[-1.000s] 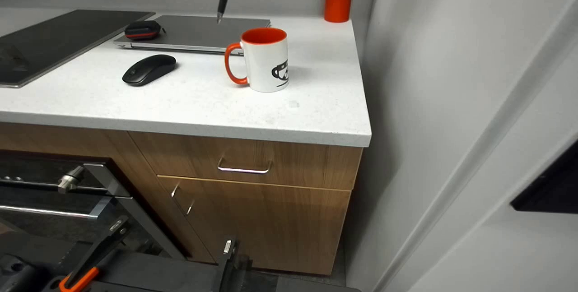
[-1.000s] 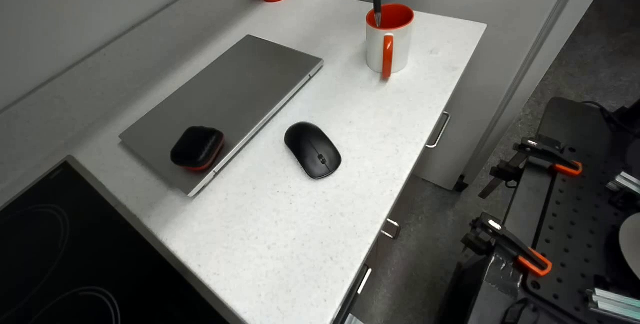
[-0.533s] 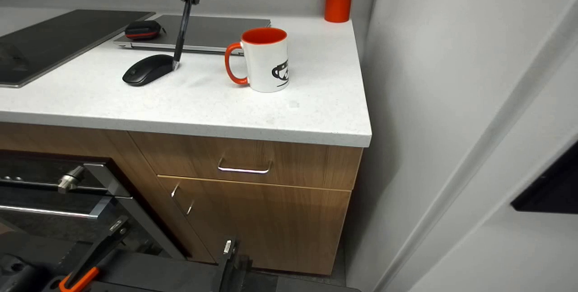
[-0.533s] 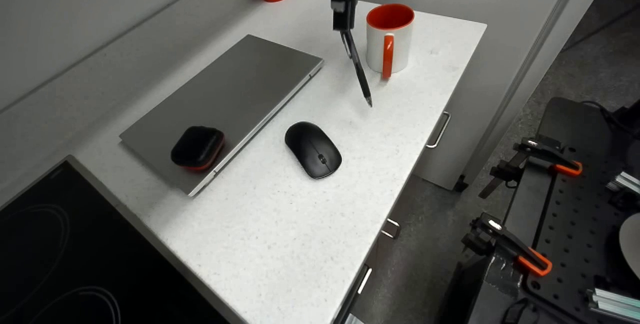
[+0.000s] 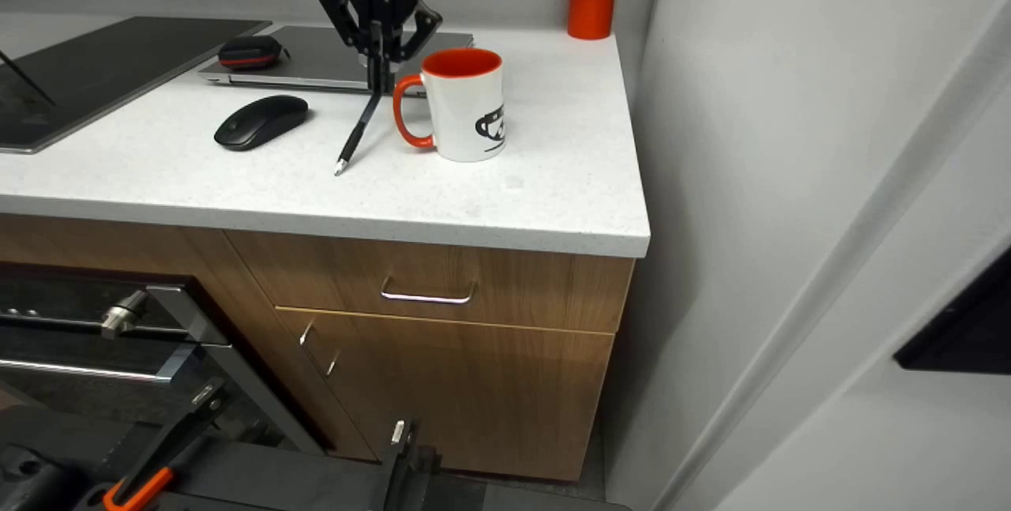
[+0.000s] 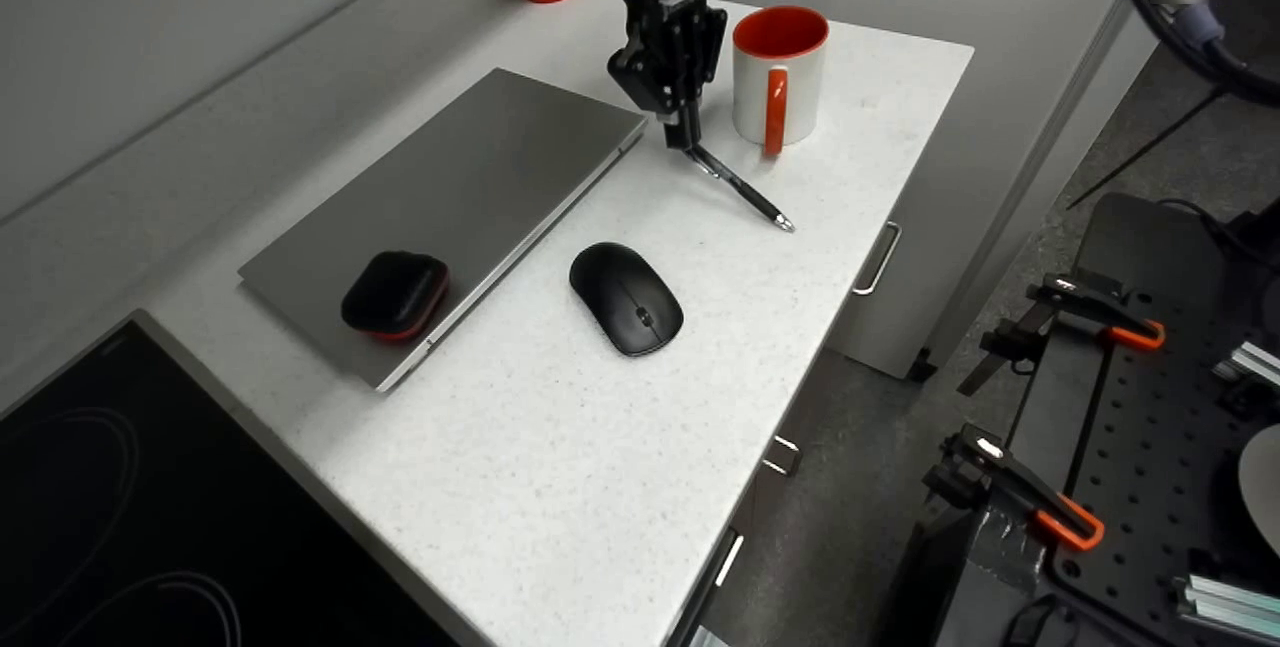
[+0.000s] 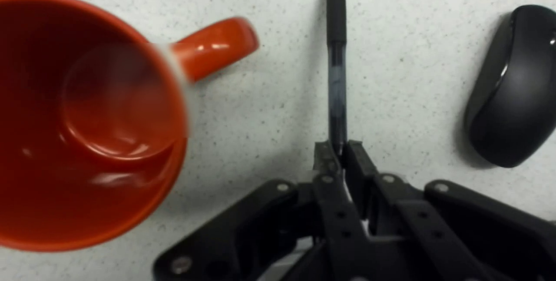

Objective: Pick up the pen from the mug cup and put it on the table.

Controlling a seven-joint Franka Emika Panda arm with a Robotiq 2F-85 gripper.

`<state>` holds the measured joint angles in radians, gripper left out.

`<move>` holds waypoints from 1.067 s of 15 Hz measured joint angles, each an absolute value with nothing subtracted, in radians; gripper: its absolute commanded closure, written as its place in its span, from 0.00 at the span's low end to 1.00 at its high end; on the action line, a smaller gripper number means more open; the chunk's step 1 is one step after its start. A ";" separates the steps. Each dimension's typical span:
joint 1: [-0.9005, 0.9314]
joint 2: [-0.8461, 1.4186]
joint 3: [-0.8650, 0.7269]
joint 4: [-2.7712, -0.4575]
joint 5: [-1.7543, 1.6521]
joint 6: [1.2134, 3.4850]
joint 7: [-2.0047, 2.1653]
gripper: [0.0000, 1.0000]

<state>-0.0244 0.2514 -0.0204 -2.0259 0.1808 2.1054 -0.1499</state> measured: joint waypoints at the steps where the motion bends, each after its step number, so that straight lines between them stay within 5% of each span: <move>1: -0.024 0.271 -0.020 -2.011 0.174 2.105 -0.137 0.61; 9: -0.027 0.306 -0.021 -1.949 0.167 2.105 -0.120 0.02; 16: -0.032 0.305 -0.023 -1.936 0.167 2.105 -0.119 0.00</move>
<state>-0.0316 0.3053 -0.0234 -1.9355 0.1666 2.1052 -0.1192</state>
